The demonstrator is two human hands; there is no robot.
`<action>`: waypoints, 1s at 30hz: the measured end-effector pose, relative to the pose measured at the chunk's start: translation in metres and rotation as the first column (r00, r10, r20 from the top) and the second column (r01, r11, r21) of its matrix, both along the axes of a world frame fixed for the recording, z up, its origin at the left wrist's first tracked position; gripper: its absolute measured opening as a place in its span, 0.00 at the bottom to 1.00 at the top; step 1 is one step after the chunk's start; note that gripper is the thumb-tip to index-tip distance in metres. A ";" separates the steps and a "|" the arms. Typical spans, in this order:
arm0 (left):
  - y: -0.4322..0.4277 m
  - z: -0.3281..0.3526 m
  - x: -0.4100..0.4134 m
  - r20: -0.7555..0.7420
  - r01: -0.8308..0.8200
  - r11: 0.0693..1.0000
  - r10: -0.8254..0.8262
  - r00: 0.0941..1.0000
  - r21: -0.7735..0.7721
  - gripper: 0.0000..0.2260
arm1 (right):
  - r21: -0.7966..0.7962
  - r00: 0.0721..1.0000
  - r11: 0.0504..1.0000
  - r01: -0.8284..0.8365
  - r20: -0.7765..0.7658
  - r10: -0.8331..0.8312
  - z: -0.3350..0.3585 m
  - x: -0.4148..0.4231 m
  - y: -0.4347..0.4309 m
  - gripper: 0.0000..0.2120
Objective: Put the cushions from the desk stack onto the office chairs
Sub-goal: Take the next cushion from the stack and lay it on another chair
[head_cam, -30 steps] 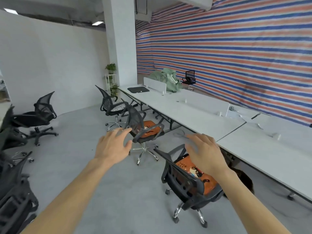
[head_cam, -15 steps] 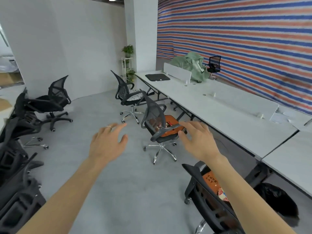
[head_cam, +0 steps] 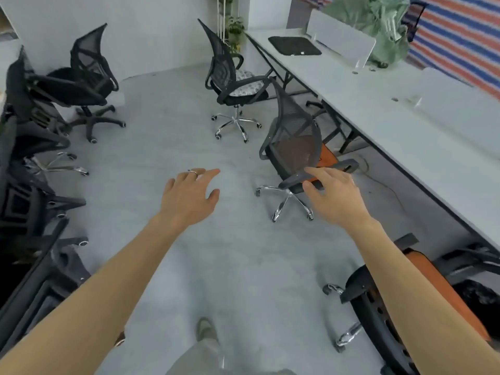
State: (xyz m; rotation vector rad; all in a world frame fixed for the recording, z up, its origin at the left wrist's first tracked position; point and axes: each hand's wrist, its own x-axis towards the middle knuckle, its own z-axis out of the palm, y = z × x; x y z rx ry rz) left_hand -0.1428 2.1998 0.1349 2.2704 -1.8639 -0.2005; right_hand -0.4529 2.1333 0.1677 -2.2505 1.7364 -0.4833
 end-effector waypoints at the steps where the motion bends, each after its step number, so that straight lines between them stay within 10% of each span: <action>1: -0.010 -0.006 0.014 -0.006 0.011 1.000 -0.011 1.000 0.023 0.23 | 0.017 1.000 1.000 0.009 -0.007 -0.008 -0.004 0.011 -0.007 0.20; 30: -0.562 -0.043 0.337 0.060 0.233 0.941 -0.255 0.965 0.244 0.25 | 0.276 0.977 0.943 0.186 0.046 -0.206 -0.062 0.357 -0.488 0.24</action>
